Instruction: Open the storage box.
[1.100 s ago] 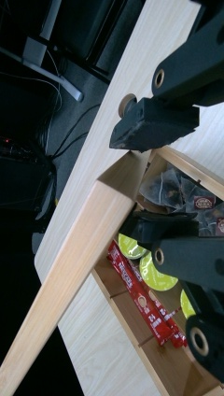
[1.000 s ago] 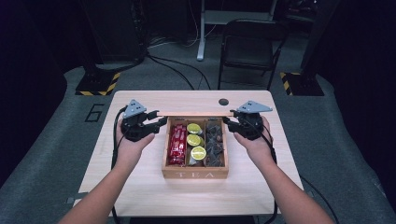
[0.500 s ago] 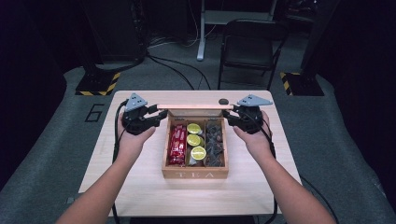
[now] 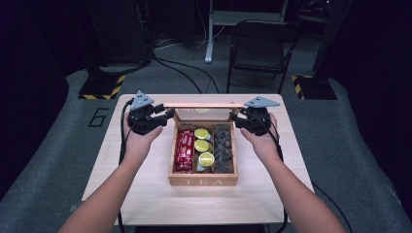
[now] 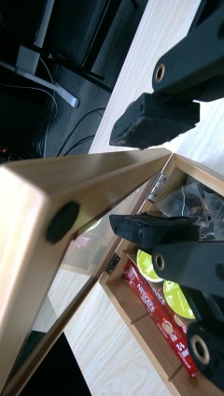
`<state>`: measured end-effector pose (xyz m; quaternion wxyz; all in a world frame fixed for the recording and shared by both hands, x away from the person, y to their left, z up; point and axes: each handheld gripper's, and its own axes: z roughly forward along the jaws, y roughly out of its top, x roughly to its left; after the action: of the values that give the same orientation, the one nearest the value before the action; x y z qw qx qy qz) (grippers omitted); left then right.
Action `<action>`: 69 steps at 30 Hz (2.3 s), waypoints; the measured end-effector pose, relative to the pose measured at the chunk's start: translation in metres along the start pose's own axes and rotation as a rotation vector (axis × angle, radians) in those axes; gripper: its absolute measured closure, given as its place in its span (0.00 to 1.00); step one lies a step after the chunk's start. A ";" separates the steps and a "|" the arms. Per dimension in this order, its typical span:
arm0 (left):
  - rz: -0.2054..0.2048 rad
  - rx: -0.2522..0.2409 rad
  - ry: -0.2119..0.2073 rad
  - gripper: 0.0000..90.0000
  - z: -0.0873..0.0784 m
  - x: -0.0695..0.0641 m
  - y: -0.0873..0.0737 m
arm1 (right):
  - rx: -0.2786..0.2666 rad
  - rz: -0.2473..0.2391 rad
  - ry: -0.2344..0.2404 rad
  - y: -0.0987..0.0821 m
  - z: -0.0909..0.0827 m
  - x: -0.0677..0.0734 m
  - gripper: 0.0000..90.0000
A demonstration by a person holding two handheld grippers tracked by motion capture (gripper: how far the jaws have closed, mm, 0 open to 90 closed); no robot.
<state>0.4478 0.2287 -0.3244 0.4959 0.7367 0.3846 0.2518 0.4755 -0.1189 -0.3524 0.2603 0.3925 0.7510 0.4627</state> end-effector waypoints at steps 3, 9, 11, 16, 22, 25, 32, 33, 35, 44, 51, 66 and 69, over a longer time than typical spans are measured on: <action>-0.002 -0.003 0.001 0.63 0.001 0.000 0.000 | 0.002 0.008 -0.002 0.000 0.002 -0.001 0.62; -0.002 0.008 0.005 0.63 0.003 0.002 0.003 | 0.007 0.011 -0.012 0.001 0.007 -0.003 0.67; -0.007 0.006 0.006 0.63 0.004 0.002 0.004 | 0.006 0.007 -0.017 0.002 0.008 -0.003 0.68; -0.013 0.009 0.021 0.64 0.009 0.005 0.007 | 0.014 0.005 -0.020 0.004 0.010 -0.004 0.68; 0.001 0.007 0.027 0.65 0.012 0.006 0.009 | 0.016 0.011 -0.023 0.006 0.011 -0.005 0.68; 0.000 -0.003 0.027 0.64 0.015 0.008 0.010 | 0.010 0.011 -0.025 0.007 0.013 -0.006 0.69; -0.006 -0.012 0.037 0.64 0.020 0.010 0.010 | 0.009 0.019 -0.032 0.010 0.015 -0.008 0.69; -0.004 -0.009 0.037 0.64 0.021 0.011 0.009 | 0.009 0.017 -0.033 0.010 0.016 -0.008 0.69; -0.005 -0.006 0.040 0.64 0.024 0.012 0.008 | 0.009 0.021 -0.037 0.011 0.016 -0.008 0.69; -0.019 0.003 0.048 0.62 0.036 0.015 0.002 | 0.002 0.028 -0.041 0.012 0.019 -0.010 0.69; -0.045 0.013 0.053 0.61 0.044 0.018 -0.004 | 0.002 0.035 -0.051 0.014 0.022 -0.011 0.70; -0.069 0.027 0.066 0.61 0.062 0.025 -0.014 | 0.001 0.039 -0.066 0.019 0.029 -0.014 0.70; -0.067 0.031 0.067 0.61 0.066 0.026 -0.015 | 0.000 0.039 -0.064 0.019 0.029 -0.015 0.70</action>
<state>0.5074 0.2181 -0.3637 0.4796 0.7220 0.4294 0.2535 0.5123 -0.1118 -0.3481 0.2753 0.4217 0.7343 0.4551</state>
